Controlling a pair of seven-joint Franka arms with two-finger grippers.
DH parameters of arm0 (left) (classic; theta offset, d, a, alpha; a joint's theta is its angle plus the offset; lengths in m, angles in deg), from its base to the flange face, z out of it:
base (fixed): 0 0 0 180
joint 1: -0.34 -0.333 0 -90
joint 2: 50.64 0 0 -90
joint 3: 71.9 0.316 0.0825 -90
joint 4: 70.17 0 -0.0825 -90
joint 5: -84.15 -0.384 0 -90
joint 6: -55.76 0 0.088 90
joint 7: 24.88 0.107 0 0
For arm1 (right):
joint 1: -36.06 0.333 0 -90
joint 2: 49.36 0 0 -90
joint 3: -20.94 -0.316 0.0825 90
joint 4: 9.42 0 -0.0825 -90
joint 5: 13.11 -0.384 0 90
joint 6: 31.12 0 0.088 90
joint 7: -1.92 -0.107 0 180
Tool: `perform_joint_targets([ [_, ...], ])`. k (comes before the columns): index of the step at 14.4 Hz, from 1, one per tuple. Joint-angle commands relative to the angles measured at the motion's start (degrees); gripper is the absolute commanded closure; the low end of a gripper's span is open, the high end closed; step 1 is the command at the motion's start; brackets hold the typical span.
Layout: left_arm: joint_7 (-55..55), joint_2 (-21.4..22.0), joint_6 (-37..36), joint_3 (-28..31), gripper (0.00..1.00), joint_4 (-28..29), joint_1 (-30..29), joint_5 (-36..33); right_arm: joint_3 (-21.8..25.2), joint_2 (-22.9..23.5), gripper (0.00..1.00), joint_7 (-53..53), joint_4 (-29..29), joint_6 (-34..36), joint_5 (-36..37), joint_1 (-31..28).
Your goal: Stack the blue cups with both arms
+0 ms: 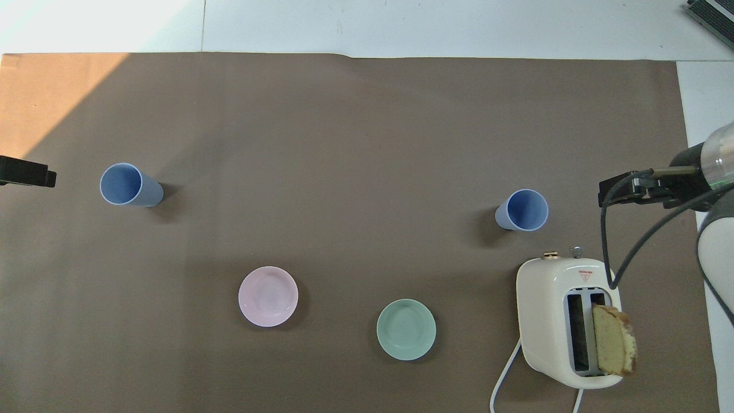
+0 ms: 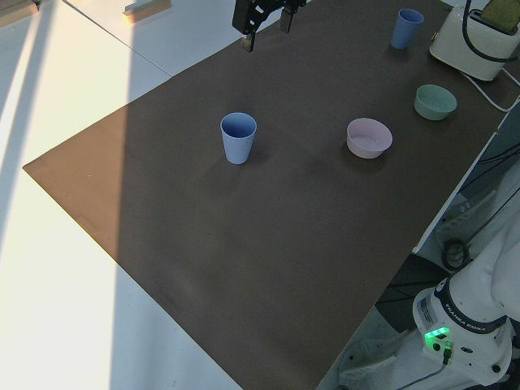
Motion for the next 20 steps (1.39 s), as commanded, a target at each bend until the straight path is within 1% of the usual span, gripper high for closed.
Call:
perform_joint_targets([
  [1,3.3,0.0,6.9,-0.2,0.00,4.8,-1.4,-0.1,0.1,0.2,0.00,-0.9,-0.4,0.2,-1.0,-0.1],
  [2,4.0,-0.4,9.6,-0.2,0.00,6.1,-2.1,-0.1,0.1,0.2,0.00,-0.8,-0.4,0.2,-1.0,-0.1],
  [4,5.4,-2.6,13.9,-0.2,0.00,7.5,-3.0,1.4,0.1,0.2,0.00,-0.9,-0.4,0.2,-1.0,-0.1],
  [7,5.7,-6.5,18.5,-0.2,0.00,8.5,-4.0,2.2,0.1,0.2,0.00,-0.9,-0.4,0.2,-1.0,-0.1],
  [11,6.0,-10.4,24.9,-0.2,0.00,12.6,-4.0,3.1,0.1,0.2,0.00,-0.9,-0.4,0.2,-1.0,-0.1],
  [13,6.0,-11.1,27.6,-0.2,0.01,15.1,-4.1,4.1,0.1,0.2,0.00,-0.9,-0.4,0.2,-1.0,-0.1],
  [14,6.1,-11.4,28.3,-0.2,0.08,16.1,-4.2,4.5,0.1,0.2,0.00,-0.9,-0.4,0.2,-1.0,-0.1],
  [16,6.1,-13.2,30.5,-0.2,0.19,16.9,-4.0,6.1,0.1,0.2,0.00,-0.9,-0.4,0.2,-1.0,-0.1],
  [17,6.2,-14.0,31.2,-0.2,0.26,17.0,-4.0,6.5,0.1,0.2,0.00,-0.9,-0.4,0.2,-1.0,-0.1],
  [18,6.1,-15.0,32.1,-0.2,0.36,17.0,-4.0,7.0,0.1,0.2,0.00,-0.9,-0.4,0.1,-1.0,-0.1],
  [19,6.0,-15.0,32.5,-0.2,0.53,17.3,-4.1,7.7,0.1,0.2,0.00,-0.8,-0.4,0.2,-1.0,-0.1],
  [20,6.1,-14.9,32.0,-0.2,0.75,17.4,-4.2,8.5,0.1,0.2,0.00,-0.8,-0.4,0.2,-1.0,-0.1],
])
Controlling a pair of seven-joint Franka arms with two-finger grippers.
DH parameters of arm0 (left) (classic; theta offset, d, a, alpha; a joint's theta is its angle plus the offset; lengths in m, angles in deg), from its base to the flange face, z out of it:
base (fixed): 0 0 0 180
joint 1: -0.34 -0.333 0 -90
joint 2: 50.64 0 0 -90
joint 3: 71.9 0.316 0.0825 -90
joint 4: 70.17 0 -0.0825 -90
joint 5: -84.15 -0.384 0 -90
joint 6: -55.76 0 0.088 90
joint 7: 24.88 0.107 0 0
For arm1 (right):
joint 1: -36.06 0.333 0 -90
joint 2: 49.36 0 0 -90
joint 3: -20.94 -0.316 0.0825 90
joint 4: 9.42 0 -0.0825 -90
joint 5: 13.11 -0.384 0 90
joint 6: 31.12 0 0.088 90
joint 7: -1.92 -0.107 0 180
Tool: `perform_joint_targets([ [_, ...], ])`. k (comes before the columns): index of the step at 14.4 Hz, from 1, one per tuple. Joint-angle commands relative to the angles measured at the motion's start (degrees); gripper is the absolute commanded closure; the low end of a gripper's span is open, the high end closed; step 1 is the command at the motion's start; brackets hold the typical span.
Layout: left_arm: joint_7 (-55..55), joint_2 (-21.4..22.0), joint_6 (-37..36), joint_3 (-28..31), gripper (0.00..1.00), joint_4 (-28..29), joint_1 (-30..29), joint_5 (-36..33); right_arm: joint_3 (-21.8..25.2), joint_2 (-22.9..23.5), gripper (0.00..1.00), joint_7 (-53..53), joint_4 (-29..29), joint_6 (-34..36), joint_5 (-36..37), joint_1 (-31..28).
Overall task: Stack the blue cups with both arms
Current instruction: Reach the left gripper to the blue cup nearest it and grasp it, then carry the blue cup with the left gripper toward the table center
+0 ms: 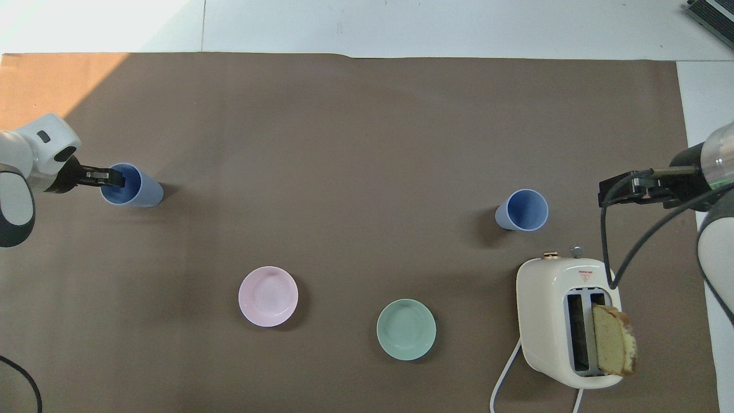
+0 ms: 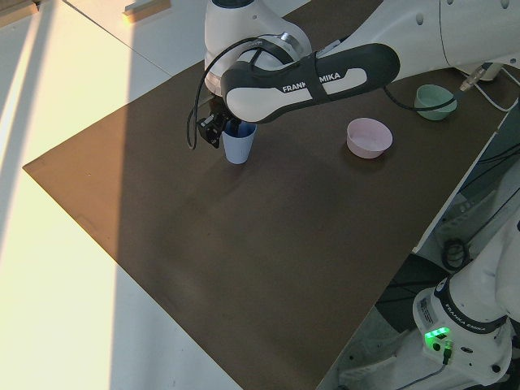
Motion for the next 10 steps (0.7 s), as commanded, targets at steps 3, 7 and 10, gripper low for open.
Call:
perform_joint_targets([
  [3,1.2,0.4,0.3,-0.3,1.00,0.4,-0.2,2.1,0.1,0.2,0.00,-0.9,-0.4,0.2,-1.0,-0.1],
  [7,-1.2,3.5,-3.5,-0.9,1.00,-0.5,3.2,2.1,0.1,0.2,0.00,-0.9,-0.4,0.2,-1.0,-0.1],
  [10,-12.4,3.8,-1.8,-0.8,1.00,0.2,10.8,1.8,0.1,0.2,0.00,-0.9,-0.4,0.2,-1.0,-0.1],
])
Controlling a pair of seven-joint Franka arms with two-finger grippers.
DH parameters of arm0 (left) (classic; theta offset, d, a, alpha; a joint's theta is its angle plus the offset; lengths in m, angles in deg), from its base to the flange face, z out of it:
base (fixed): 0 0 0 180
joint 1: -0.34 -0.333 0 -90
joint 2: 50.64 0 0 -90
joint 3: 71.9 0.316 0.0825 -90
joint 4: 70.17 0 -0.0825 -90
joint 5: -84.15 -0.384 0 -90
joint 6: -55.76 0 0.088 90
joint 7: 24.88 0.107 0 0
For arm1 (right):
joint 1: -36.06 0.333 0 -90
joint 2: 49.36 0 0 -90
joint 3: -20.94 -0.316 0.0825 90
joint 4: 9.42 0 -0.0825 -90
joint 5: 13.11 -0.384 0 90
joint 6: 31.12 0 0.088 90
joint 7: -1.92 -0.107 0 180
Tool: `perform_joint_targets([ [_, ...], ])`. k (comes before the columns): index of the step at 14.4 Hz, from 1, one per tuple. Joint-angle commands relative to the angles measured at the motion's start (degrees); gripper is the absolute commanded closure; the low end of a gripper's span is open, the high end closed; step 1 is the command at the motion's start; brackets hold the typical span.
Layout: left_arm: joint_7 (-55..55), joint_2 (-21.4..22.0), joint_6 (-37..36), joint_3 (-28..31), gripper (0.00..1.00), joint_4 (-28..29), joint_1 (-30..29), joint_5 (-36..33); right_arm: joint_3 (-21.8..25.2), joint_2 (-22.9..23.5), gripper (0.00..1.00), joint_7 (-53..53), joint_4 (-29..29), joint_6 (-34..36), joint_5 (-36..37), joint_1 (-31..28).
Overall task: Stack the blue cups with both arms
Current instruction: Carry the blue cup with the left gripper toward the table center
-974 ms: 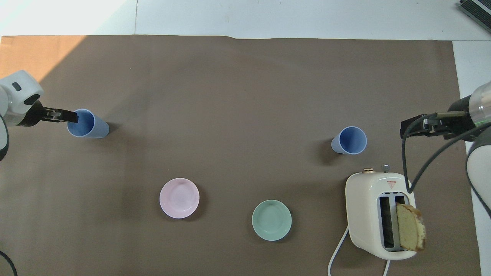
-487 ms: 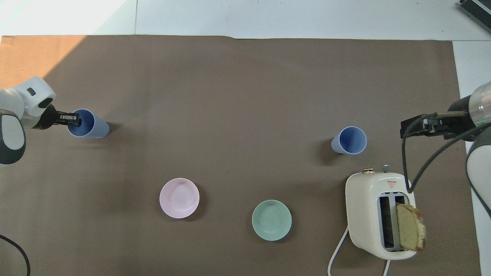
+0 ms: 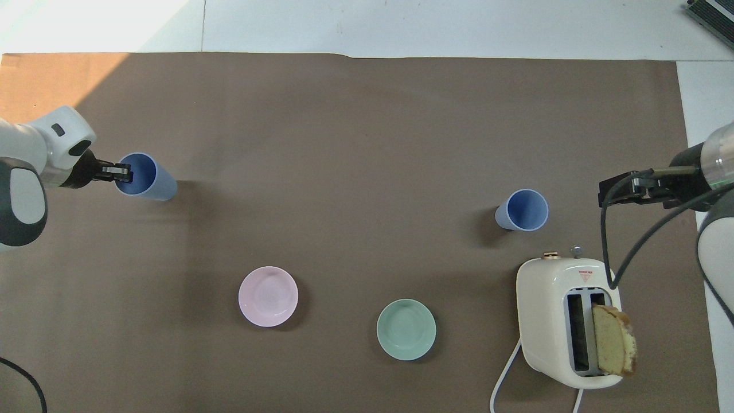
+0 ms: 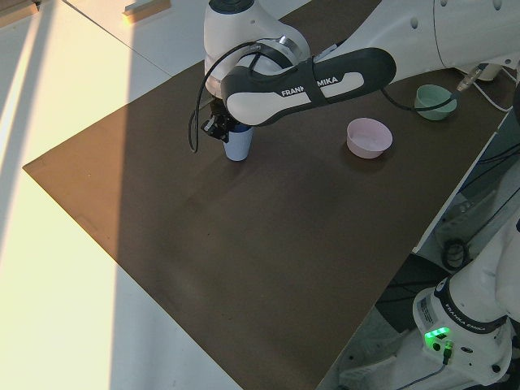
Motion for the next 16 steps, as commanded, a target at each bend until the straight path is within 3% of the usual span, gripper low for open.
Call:
perform_joint_targets([
  [1,-7.8,1.0,1.0,0.7,1.00,1.1,7.4,0.6,0.1,0.2,0.00,-0.9,-0.4,0.2,-1.0,-0.1],
  [7,-28.2,-0.1,10.3,0.8,1.00,5.0,24.9,0.6,0.1,0.2,0.00,-0.9,-0.4,0.2,-1.0,-0.1],
  [13,-33.0,-0.9,12.0,0.5,1.00,6.2,32.1,0.6,0.1,0.2,0.00,-0.9,-0.4,0.2,-1.0,-0.1],
  [14,-33.3,-1.0,12.2,0.5,0.78,5.9,32.3,0.8,0.1,0.2,0.00,-0.9,-0.4,0.2,-1.0,-0.1],
  [15,-33.2,-1.0,12.0,0.5,0.38,5.6,32.3,0.9,0.1,0.2,0.00,-0.9,-0.4,0.2,-1.0,-0.1],
  [16,-32.7,-1.1,11.4,0.5,0.07,5.4,32.0,0.9,0.1,0.2,0.00,-0.9,-0.4,0.2,-1.0,-0.1],
])
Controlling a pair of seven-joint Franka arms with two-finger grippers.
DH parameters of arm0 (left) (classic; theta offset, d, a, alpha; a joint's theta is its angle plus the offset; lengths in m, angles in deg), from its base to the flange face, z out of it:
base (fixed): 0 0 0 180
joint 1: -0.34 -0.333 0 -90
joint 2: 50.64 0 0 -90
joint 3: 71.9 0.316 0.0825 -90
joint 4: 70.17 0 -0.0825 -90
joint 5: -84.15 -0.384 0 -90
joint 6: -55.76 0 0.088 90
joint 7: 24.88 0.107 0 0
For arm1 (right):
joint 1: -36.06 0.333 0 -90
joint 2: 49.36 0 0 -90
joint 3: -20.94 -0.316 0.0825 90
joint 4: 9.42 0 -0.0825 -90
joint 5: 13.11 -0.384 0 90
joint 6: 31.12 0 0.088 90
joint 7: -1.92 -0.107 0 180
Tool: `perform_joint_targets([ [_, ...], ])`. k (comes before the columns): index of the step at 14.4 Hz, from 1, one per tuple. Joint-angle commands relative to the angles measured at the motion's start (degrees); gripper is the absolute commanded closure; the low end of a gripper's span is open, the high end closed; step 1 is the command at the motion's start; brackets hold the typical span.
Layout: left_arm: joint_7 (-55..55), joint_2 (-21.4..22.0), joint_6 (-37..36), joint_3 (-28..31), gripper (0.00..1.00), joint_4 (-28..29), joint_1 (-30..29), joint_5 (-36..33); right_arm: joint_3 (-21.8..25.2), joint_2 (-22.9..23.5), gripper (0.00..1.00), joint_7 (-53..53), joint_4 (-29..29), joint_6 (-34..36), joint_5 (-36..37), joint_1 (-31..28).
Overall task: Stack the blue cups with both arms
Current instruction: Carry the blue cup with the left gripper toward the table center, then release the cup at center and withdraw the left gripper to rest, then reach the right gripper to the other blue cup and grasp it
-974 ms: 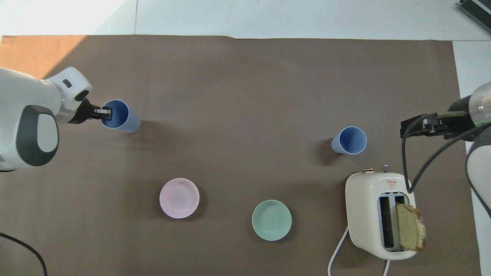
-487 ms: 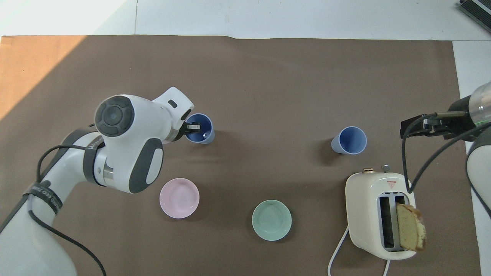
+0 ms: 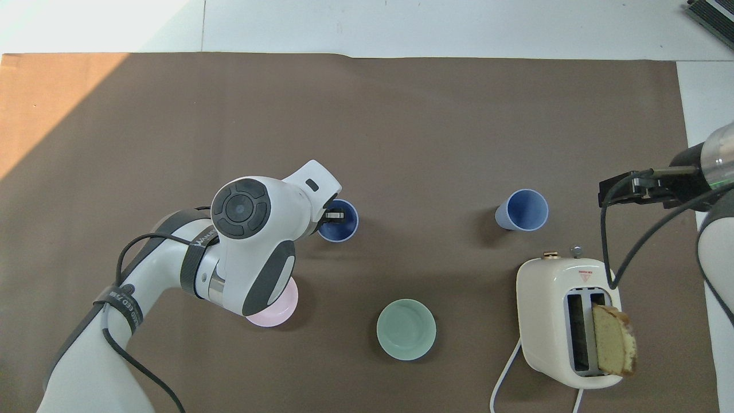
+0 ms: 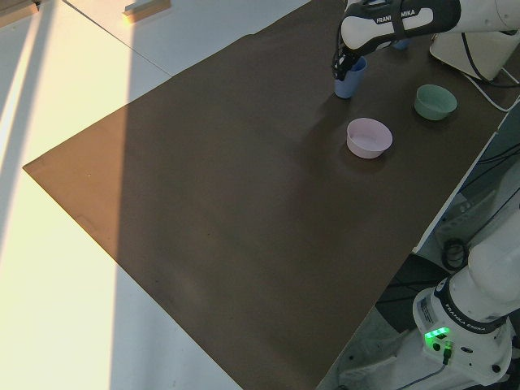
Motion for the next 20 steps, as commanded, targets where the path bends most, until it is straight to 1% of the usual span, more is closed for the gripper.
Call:
perform_joint_targets([
  [1,0.5,0.2,0.3,1.0,0.00,0.2,0.4,0.9,0.1,0.2,0.00,-0.8,-0.4,0.2,-1.0,-0.1],
  [3,0.9,2.2,-3.8,1.6,0.00,-0.6,-0.2,0.7,0.1,0.2,0.00,-0.9,-0.4,0.2,-1.0,-0.1],
  [4,1.3,3.5,-6.9,1.7,0.00,-1.9,-2.0,0.3,0.1,0.2,0.00,-0.9,-0.4,0.1,-1.0,-0.1],
  [5,3.1,5.3,-9.1,1.7,0.00,-2.2,-4.4,0.2,0.0,0.2,0.00,-0.8,-0.5,-0.2,-1.2,0.0],
  [6,6.2,7.8,-11.5,1.7,0.00,-2.1,-6.2,0.2,-0.3,0.2,0.00,-0.6,0.0,-2.2,-1.2,0.7],
  [7,10.1,10.1,-14.7,1.7,0.00,-2.1,-9.4,0.2,-0.3,-0.1,0.00,-0.7,0.5,-3.0,-1.3,0.8],
  [8,13.9,12.2,-17.7,1.7,0.00,-2.2,-12.6,0.2,-0.3,-0.4,0.00,-0.6,1.7,-3.7,-1.5,0.1],
  [10,22.1,14.8,-21.0,1.8,0.00,-2.9,-18.2,-0.1,-0.2,-0.4,0.00,-0.7,4.7,-5.9,-1.6,0.0],
  [11,25.7,15.3,-22.8,1.8,0.00,-4.2,-21.5,-1.0,-0.1,-0.4,0.00,-0.6,7.2,-8.2,-1.6,-0.2],
  [12,28.3,15.1,-25.6,1.8,0.00,-7.0,-24.2,-3.2,0.0,0.0,0.00,-0.6,9.3,-11.3,-1.6,-0.6],
  [14,31.4,14.4,-31.3,1.8,0.00,-12.3,-28.0,-7.6,-0.1,1.8,0.00,-0.8,11.8,-16.2,-1.6,-0.6],
  [15,32.7,14.2,-33.2,1.9,0.00,-14.6,-29.6,-8.1,-0.1,3.5,0.00,-1.3,12.6,-17.8,-1.6,-0.3],
  [17,33.4,14.1,-36.3,1.9,0.00,-17.9,-31.2,-8.2,-0.2,6.1,0.00,-1.4,13.1,-21.3,-1.6,0.2],
  [20,33.4,12.4,-43.4,2.4,0.00,-24.8,-31.8,-8.5,-0.3,7.4,0.00,-0.8,15.2,-25.2,-1.5,0.3],
])
